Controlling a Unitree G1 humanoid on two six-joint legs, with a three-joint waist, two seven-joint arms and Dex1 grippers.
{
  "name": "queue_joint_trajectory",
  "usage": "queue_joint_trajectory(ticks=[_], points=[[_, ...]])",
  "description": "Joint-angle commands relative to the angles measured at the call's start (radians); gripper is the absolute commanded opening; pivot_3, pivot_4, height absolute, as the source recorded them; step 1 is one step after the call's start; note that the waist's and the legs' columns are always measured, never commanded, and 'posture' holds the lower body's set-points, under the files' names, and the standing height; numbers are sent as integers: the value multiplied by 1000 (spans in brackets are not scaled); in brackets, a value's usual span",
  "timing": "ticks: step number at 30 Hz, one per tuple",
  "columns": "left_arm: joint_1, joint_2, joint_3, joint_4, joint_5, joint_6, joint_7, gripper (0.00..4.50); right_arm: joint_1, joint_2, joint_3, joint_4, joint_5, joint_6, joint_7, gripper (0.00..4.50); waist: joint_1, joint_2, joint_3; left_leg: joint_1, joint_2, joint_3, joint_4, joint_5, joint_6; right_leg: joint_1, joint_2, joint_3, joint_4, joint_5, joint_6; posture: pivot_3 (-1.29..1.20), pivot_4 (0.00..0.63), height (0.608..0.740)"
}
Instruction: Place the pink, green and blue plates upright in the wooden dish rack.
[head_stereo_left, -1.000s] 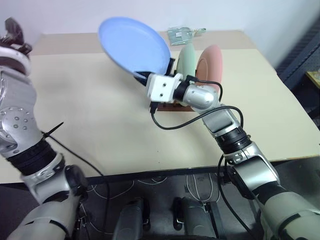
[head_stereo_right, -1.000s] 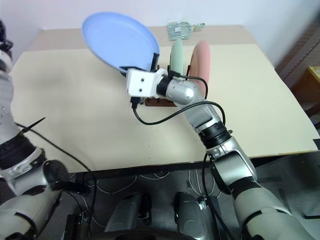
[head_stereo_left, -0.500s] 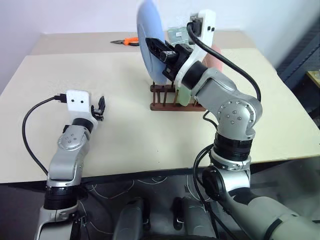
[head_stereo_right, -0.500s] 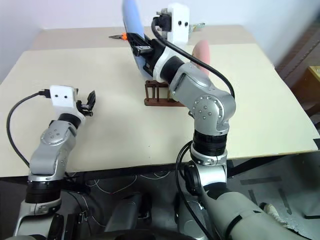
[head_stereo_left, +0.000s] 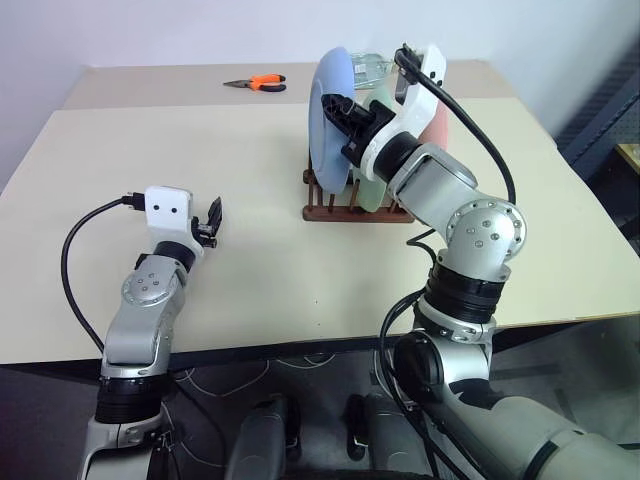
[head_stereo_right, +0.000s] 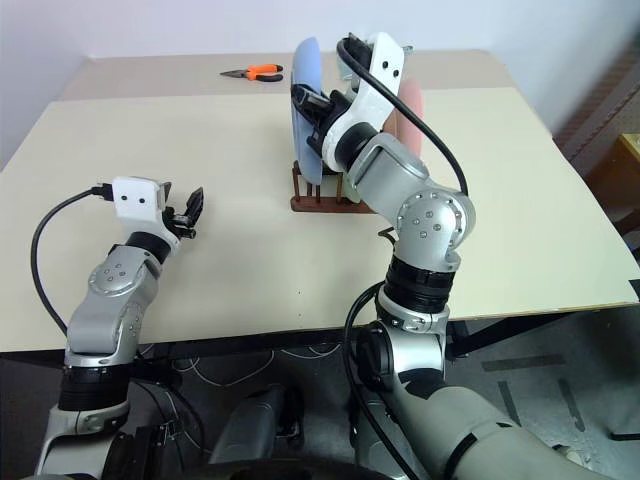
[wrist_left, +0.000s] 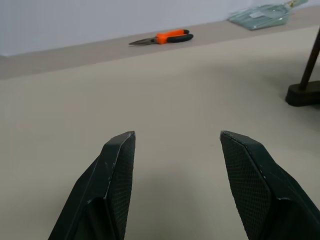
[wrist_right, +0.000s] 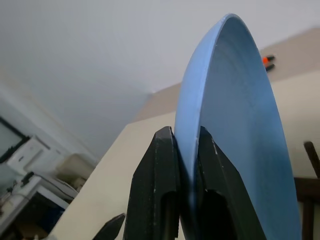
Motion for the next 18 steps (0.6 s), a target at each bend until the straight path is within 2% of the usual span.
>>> queue_joint_trajectory(ticks=[1,7,10,12,13,17,18], points=[[0,-1,4,-37,12,-15,-16,2742,-68,-28,-8,63,2,-53,-2,0,0,0,0,0,0,0,0,0,0,0,0,0,0,0,0,0,150,740],[43,10,-15,-74,-15,-11,-100,2742,-132,-100,41,250,-58,-132,64,0,-1,0,0,0,0,0,0,0,0,0,0,0,0,0,0,0,150,740],[84,27,-13,-120,-53,11,-172,3614,-148,-144,87,297,-102,-168,111,1134,-1,0,0,0,0,1,0,0,0,0,0,0,0,0,0,0,150,740],[104,37,-10,-145,-75,35,-205,4490,-151,-180,134,302,-140,-194,158,2072,0,0,0,0,0,1,0,0,1,0,-1,0,-1,0,0,0,150,740],[112,42,-8,-155,-84,41,-217,4500,-148,-208,175,288,-167,-211,196,2533,-1,1,0,0,0,1,0,0,1,0,-1,0,-1,0,0,0,150,740],[123,39,-3,-180,-89,64,-224,4500,-97,-370,371,171,-315,-318,371,2533,1,1,1,0,0,0,0,0,1,0,-1,1,-1,0,0,0,150,740],[123,39,-2,-181,-89,67,-225,4500,-66,-440,422,114,-362,-361,431,2533,1,1,0,0,1,0,0,0,1,0,-1,1,-1,0,0,0,150,740]])
